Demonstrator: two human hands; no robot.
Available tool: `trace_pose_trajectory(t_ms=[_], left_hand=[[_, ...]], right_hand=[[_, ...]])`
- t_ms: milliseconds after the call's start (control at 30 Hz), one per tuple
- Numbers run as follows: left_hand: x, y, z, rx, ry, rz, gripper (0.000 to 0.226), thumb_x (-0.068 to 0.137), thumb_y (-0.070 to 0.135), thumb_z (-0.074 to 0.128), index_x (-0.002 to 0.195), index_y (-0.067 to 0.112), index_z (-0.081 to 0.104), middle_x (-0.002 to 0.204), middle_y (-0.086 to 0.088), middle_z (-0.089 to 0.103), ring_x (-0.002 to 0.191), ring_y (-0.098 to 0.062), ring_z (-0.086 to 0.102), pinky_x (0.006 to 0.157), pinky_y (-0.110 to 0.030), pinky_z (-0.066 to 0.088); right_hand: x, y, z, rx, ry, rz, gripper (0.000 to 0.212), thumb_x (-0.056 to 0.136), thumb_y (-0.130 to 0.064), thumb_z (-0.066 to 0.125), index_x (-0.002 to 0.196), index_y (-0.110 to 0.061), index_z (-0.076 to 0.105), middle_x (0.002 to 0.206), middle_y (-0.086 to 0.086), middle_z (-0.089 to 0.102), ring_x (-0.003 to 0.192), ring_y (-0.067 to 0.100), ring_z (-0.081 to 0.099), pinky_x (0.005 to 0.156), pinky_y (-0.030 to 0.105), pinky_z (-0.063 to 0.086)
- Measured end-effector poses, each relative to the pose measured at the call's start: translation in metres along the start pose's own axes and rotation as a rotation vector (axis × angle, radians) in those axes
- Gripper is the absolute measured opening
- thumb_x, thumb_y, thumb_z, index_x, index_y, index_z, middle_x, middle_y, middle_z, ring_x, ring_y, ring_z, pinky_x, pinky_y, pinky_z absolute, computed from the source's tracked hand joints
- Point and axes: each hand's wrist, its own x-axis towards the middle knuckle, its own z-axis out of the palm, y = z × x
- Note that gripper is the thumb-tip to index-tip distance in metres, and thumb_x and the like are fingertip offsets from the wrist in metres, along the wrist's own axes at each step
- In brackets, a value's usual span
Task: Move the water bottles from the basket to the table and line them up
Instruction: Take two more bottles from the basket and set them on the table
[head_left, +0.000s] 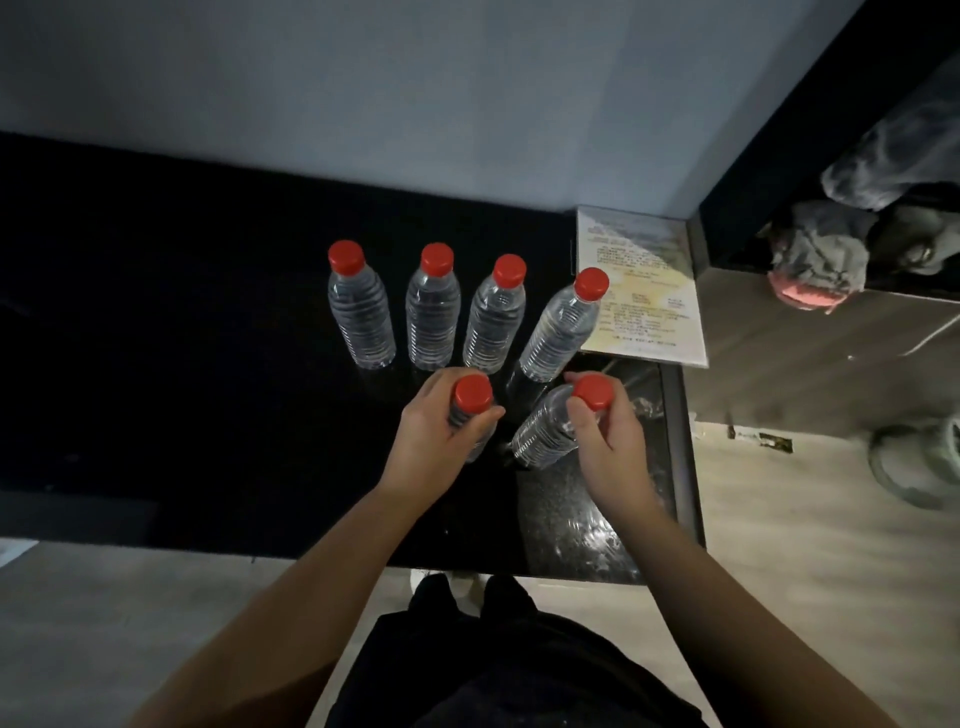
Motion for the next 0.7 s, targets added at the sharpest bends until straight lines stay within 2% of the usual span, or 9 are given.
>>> trace_pose_trajectory(t_ms=[167,267,333,400,433,500,600,667,700], left_hand=[[0.004,-0.005,-0.005,0.009,-0.075,0.043,0.037,0.081,0.023,0.074,0.114,0.019,0.06,0.107,0.015,0.058,0.102,0.003,0.056,0.089,-0.006,0.04],[0.005,-0.01,-0.006,0.023,-0.122,0.022,0.049,0.078,0.027,0.077,0.121,0.031,0.053,0.114,0.021,0.054,0.108,0.01,0.052,0.089,-0.003,0.038],[0.002,-0.018,-0.008,0.037,-0.158,-0.028,0.065,0.074,0.029,0.08,0.127,0.042,0.044,0.122,0.024,0.051,0.114,0.013,0.049,0.091,-0.003,0.037],[-0.002,-0.031,-0.008,0.057,-0.186,-0.072,0.077,0.071,0.032,0.083,0.132,0.046,0.038,0.13,0.022,0.049,0.12,0.009,0.046,0.098,-0.011,0.037],[-0.005,-0.038,-0.008,0.075,-0.195,-0.091,0.081,0.069,0.034,0.083,0.134,0.044,0.035,0.134,0.019,0.048,0.123,0.006,0.045,0.102,-0.018,0.037],[-0.008,-0.05,-0.007,0.116,-0.208,-0.134,0.087,0.068,0.037,0.083,0.139,0.04,0.031,0.139,0.014,0.045,0.127,-0.002,0.044,0.106,-0.03,0.038],[-0.006,-0.058,-0.002,0.116,-0.203,-0.172,0.085,0.068,0.034,0.084,0.132,0.047,0.031,0.136,0.012,0.048,0.124,-0.006,0.048,0.105,-0.038,0.043],[-0.002,-0.062,0.003,0.105,-0.189,-0.18,0.084,0.066,0.032,0.085,0.127,0.052,0.032,0.129,0.01,0.053,0.118,-0.008,0.054,0.102,-0.04,0.047],[0.0,-0.065,0.006,0.105,-0.184,-0.188,0.082,0.065,0.031,0.086,0.126,0.049,0.034,0.126,0.009,0.056,0.115,-0.008,0.056,0.101,-0.04,0.048]], right_hand=[[-0.006,0.002,0.003,-0.022,0.03,-0.001,0.03,0.087,-0.041,0.054,0.115,-0.03,0.057,0.106,-0.015,0.063,0.1,0.002,0.059,0.084,0.022,0.044],[-0.009,0.001,0.001,-0.033,0.02,0.013,0.027,0.089,-0.034,0.06,0.116,-0.033,0.055,0.108,-0.015,0.062,0.102,0.0,0.058,0.088,0.026,0.045],[-0.01,0.002,0.0,-0.06,-0.007,0.023,0.043,0.086,-0.027,0.07,0.125,-0.029,0.051,0.114,-0.015,0.06,0.106,-0.002,0.057,0.092,0.022,0.046],[-0.011,0.008,0.0,-0.059,-0.037,0.07,0.07,0.079,-0.021,0.079,0.137,-0.03,0.041,0.122,-0.016,0.055,0.111,-0.006,0.055,0.094,0.012,0.043],[-0.012,0.013,0.0,-0.056,-0.039,0.103,0.081,0.076,-0.019,0.081,0.141,-0.031,0.035,0.126,-0.015,0.054,0.114,-0.006,0.054,0.096,0.012,0.042],[-0.014,0.026,0.004,-0.064,-0.029,0.165,0.092,0.071,-0.018,0.085,0.144,-0.032,0.029,0.13,-0.012,0.055,0.118,0.0,0.054,0.101,0.02,0.043],[-0.015,0.046,0.014,-0.053,0.001,0.24,0.088,0.067,-0.02,0.087,0.137,-0.032,0.034,0.121,-0.013,0.061,0.112,0.004,0.059,0.099,0.031,0.047],[-0.013,0.053,0.021,-0.071,0.015,0.258,0.079,0.068,-0.019,0.087,0.131,-0.03,0.04,0.116,-0.013,0.063,0.104,-0.001,0.06,0.092,0.021,0.048],[-0.011,0.055,0.025,-0.084,0.02,0.265,0.075,0.069,-0.02,0.086,0.129,-0.028,0.043,0.113,-0.013,0.063,0.1,-0.003,0.059,0.088,0.016,0.047]])
